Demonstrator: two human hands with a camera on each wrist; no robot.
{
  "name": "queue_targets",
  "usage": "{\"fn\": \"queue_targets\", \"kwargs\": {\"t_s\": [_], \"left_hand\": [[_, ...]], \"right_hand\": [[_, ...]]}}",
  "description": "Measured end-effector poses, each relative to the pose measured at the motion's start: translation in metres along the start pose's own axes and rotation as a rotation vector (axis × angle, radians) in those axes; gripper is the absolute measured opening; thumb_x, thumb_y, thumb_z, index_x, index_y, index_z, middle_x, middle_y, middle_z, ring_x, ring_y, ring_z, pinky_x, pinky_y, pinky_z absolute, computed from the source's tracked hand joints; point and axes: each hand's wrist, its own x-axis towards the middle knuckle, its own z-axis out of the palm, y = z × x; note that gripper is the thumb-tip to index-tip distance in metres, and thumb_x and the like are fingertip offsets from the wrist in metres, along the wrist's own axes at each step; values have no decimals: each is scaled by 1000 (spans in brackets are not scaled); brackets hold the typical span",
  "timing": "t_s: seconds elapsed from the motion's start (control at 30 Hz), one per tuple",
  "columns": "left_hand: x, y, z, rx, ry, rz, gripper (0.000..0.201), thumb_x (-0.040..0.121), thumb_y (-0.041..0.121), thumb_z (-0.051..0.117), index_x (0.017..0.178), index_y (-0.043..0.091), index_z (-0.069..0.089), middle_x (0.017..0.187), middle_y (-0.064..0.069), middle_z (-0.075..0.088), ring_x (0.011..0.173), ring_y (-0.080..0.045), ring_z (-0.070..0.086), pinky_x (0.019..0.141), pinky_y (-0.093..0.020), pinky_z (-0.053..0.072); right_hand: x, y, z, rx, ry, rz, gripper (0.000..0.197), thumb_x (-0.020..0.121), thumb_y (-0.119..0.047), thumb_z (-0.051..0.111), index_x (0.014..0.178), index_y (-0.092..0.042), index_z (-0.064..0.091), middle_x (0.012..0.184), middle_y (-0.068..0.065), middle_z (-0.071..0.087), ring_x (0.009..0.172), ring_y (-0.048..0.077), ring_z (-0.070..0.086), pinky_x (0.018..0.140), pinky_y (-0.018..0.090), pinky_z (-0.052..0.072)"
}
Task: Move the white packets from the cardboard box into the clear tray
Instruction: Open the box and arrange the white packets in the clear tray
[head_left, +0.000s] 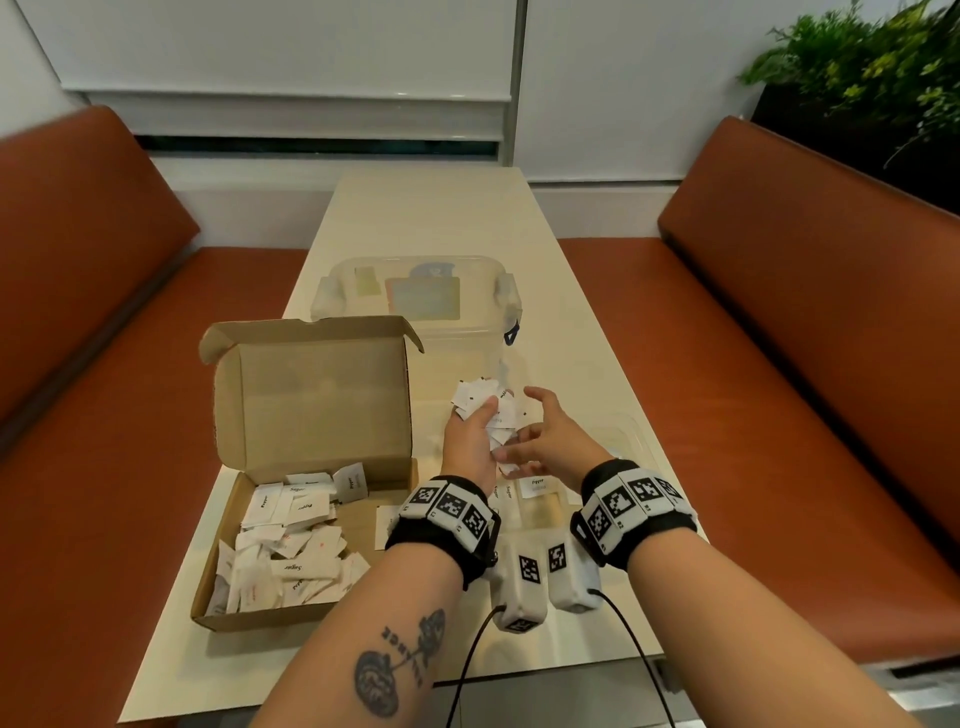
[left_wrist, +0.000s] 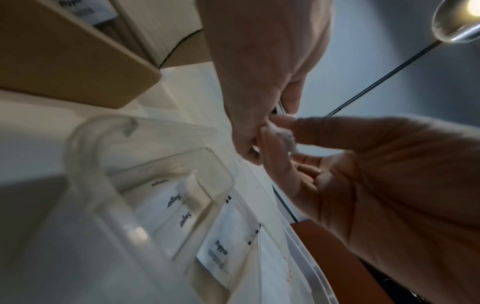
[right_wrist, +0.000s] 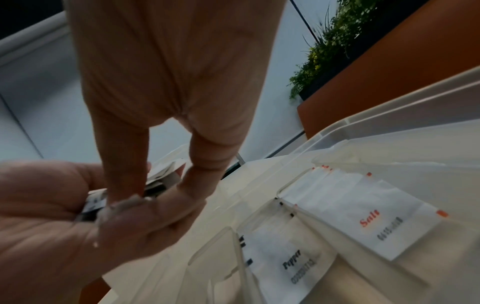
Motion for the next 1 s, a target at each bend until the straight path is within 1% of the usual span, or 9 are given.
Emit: {"fn": "queue_targets", "kwargs": {"t_s": [0.1,0.2,0.3,0.43,0.5,0.63,0.7,0.83,1.0], "left_hand": [[0,3,-1,20,13,13,23,95,8,52,116,12,59,123,-12,63,105,-27,61,86,-38,52],[1,4,-3,-2,23,26,30,96,7,51,125,8,55,127,-14,60,113,-28,59,103,-43,44],[1,6,-5,-42,22,18,32,97,6,48,129,6,52,127,-15,60,109,-26,60,93,-38,50],[2,7,-7,-63,23,20,36,97,4,47,133,6,49,120,-11,61,89,-16,63,58,-22,56],[2,7,-8,-61,39,28,38,98,4,47,135,8,47,123,-10,59,95,-16,61,60,-21,55],[4,4,-8,-78,72,-18,37,98,4,46,134,10,45,130,-13,54,112,-27,53,80,-39,52],[4,1,-6,-48,53,-74,35,97,2,45,132,8,44,132,-16,52,116,-31,52,80,-43,53],[1,-6,1,-30,-91,-111,20,98,4,44,118,8,49,126,-20,54,108,-37,59,78,-46,56],[4,-2,5,-109,-76,-85,28,99,10,45,126,2,48,133,-22,51,114,-39,57,68,-41,60]], "right_hand": [[0,2,-5,-41,45,19,90,74,10,72,144,-18,23,82,11,64,70,18,65,60,26,56],[2,3,-11,-68,106,30,68,78,10,67,137,-6,35,83,15,66,69,21,62,68,28,56],[3,3,-17,-54,158,34,40,83,11,59,121,3,51,78,16,63,65,21,62,66,27,57],[7,4,-24,-17,270,15,21,87,13,47,100,8,63,76,16,62,58,20,62,58,22,59],[9,5,-30,8,368,-9,21,87,12,45,91,4,64,77,16,64,57,20,62,64,27,60],[8,-1,-43,57,519,-147,21,85,9,50,84,-5,66,81,15,67,63,20,65,79,36,58],[6,-8,-44,52,518,-261,21,83,7,55,83,-10,69,81,12,69,70,20,67,80,31,57],[0,-11,-36,-178,374,-360,20,80,0,65,81,-18,73,80,0,70,74,5,62,68,7,47],[-1,1,-33,-265,300,-333,18,80,5,63,86,-7,75,90,-2,70,82,1,60,70,3,42]]}}
